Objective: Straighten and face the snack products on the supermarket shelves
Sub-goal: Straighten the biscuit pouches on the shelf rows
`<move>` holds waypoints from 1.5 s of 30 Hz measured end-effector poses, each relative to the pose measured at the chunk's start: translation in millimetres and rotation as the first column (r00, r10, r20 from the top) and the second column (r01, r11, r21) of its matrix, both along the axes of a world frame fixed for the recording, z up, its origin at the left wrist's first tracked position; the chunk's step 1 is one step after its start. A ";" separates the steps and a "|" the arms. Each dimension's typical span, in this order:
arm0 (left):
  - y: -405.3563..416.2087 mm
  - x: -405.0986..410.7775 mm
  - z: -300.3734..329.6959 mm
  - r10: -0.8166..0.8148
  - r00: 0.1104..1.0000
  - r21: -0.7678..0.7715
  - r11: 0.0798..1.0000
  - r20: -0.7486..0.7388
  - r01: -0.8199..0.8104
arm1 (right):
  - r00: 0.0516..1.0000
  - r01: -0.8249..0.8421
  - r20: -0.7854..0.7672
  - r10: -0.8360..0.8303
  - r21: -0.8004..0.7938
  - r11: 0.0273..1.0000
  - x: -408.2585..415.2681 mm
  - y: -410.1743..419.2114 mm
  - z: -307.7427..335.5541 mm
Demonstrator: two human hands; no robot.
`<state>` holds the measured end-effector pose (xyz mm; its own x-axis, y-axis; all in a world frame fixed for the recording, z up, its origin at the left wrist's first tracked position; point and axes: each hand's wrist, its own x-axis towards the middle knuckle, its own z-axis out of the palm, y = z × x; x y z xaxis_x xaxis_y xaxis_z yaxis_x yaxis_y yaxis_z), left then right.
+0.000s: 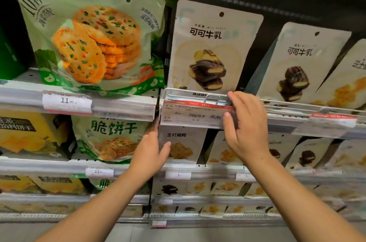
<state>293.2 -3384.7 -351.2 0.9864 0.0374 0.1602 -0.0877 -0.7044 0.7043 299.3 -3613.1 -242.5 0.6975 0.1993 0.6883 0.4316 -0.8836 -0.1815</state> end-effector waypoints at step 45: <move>-290.1 -129.9 37.6 -0.538 0.843 -0.362 0.783 0.015 0.506 | 0.647 0.415 -0.640 -0.415 -0.161 0.895 -226.9 -279.1 -34.8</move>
<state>163.3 -3674.8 -313.6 0.8798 -0.4509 0.1506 -0.3015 -0.2844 0.9101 72.4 -3892.1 -277.2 0.9742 -0.2224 0.0385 -0.2041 -0.9409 -0.2704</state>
